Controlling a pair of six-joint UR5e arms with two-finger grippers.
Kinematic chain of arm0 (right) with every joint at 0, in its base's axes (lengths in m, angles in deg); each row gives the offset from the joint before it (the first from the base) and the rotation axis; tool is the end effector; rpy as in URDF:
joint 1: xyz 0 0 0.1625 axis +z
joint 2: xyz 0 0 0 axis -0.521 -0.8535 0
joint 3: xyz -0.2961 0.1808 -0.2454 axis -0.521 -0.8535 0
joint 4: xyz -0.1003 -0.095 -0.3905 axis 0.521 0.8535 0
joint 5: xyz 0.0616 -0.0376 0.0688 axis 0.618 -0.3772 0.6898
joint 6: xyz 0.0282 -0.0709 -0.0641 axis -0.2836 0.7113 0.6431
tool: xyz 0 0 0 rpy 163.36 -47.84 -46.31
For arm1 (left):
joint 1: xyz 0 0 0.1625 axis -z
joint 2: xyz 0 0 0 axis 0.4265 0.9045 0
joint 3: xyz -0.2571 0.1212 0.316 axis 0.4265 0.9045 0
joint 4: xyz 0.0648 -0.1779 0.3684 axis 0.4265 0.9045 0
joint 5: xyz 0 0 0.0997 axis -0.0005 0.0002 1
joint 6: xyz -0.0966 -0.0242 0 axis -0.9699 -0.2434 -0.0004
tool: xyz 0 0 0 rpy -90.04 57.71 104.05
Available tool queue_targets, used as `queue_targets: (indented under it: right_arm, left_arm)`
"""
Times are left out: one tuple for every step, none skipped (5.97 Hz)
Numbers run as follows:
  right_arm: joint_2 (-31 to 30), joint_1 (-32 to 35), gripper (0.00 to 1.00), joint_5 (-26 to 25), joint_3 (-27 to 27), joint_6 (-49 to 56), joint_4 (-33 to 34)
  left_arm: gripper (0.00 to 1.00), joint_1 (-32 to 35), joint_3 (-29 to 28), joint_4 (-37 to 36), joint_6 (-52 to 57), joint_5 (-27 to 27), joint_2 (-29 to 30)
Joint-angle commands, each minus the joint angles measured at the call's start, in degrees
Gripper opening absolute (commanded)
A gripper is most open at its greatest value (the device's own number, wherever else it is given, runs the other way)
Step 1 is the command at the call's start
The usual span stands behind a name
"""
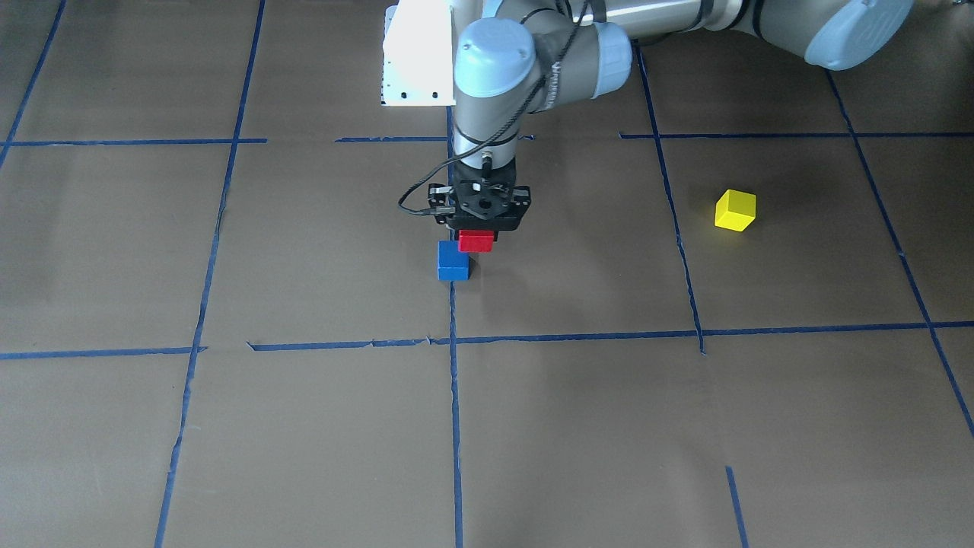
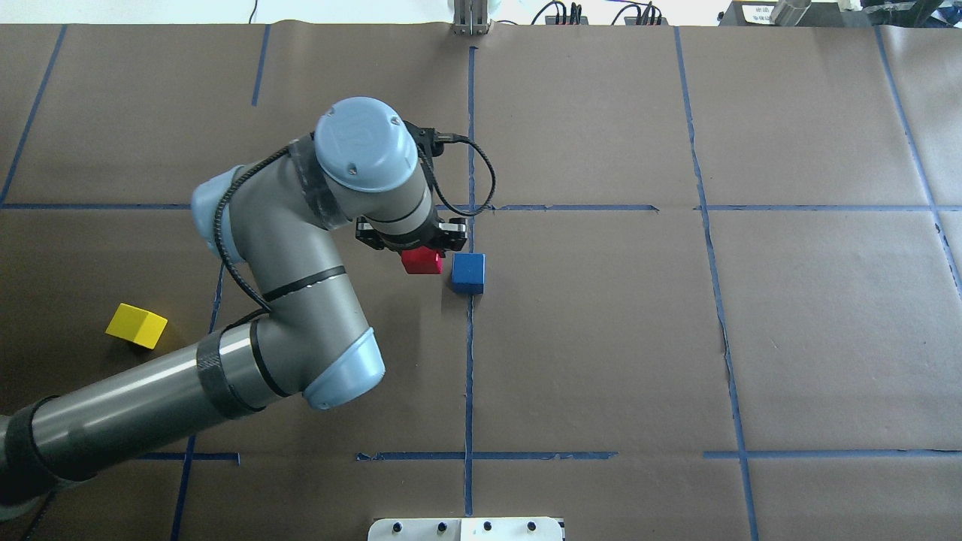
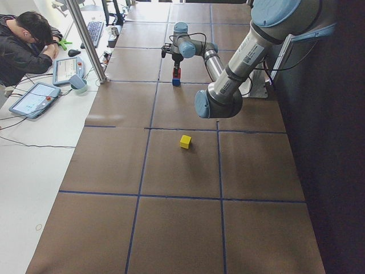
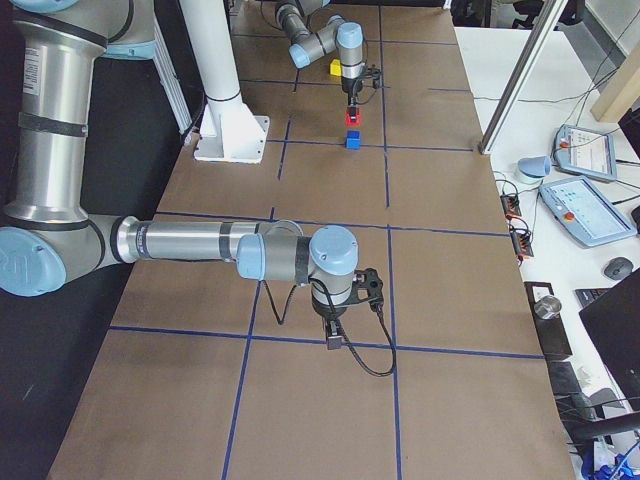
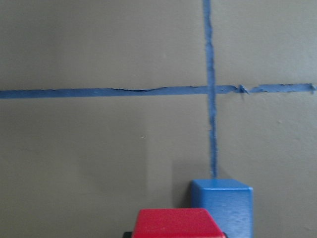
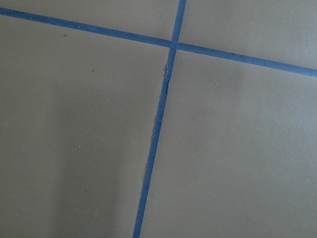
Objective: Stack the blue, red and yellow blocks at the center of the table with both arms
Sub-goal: 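Carry the red cube with the left gripper above the blue cube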
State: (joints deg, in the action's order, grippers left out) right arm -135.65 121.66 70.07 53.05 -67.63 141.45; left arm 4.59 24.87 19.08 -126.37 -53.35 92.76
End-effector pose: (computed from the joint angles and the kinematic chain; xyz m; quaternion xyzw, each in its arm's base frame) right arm 0.0676 -0.4142 0.6400 0.0326 -0.3628 -0.0871 0.9272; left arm 0.5807 -0.4589 0.1349 0.0688 0.4031 -0.0195 0.9124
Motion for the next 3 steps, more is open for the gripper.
queue_targets:
  right_arm:
    - [0.0,0.0,1.00,0.0,-0.1,0.0,0.0]
    - [0.0,0.0,1.00,-0.1,-0.1,0.0,0.0]
    - [0.0,0.0,1.00,-0.1,-0.1,0.0,0.0]
  left_arm:
    - [0.48,-1.4,-3.0,0.5,-0.6,2.0,1.7]
    - [0.48,-1.4,-3.3,1.0,-0.7,1.9,1.9]
    - [0.48,-1.4,-3.4,1.0,-0.8,1.9,1.9]
